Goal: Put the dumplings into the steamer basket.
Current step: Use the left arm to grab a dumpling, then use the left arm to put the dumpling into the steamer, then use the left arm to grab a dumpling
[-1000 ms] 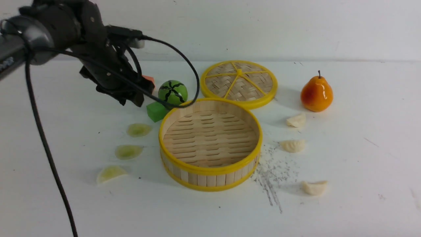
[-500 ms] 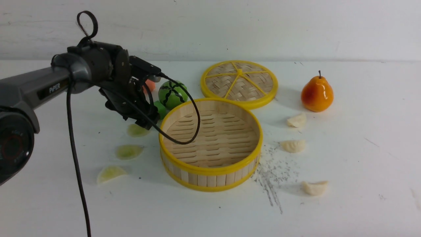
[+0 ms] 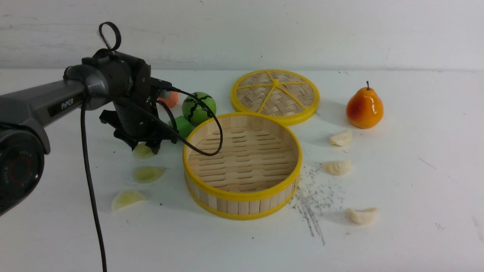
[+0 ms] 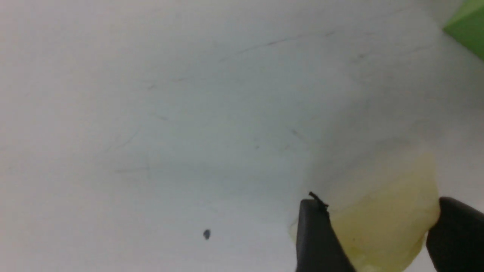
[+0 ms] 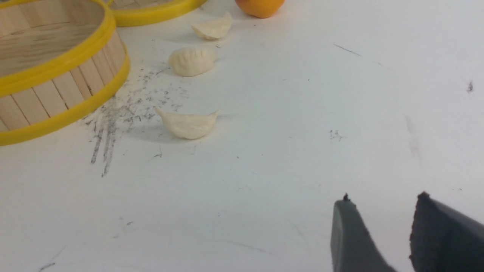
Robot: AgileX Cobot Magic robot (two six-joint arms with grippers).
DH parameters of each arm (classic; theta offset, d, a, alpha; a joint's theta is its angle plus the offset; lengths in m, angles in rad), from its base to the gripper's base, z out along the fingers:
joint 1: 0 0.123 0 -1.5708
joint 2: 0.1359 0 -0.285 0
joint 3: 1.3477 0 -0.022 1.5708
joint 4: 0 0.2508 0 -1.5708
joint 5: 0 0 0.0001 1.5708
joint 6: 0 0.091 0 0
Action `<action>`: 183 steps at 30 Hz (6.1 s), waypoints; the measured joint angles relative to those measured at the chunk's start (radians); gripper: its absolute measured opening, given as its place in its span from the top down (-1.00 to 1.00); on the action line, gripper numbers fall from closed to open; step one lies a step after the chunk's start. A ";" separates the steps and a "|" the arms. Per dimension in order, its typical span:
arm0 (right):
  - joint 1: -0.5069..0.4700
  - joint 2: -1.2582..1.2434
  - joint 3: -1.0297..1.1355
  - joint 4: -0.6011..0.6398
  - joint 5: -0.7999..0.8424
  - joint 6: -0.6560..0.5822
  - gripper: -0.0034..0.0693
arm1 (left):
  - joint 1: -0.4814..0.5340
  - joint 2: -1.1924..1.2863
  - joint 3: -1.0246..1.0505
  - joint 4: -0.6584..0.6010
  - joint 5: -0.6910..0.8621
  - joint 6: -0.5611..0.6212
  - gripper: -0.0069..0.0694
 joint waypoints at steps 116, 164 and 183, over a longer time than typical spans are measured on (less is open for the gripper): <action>0.000 0.000 0.000 0.000 0.001 0.000 0.25 | 0.021 -0.086 -0.053 -0.260 0.303 0.261 -0.14; 0.000 0.000 0.000 0.000 0.001 0.000 0.25 | 0.070 0.031 -0.165 -0.186 0.353 -0.128 -0.21; 0.000 0.000 0.000 0.000 0.001 0.000 0.25 | 0.070 0.015 -0.067 -0.215 0.341 -0.080 0.21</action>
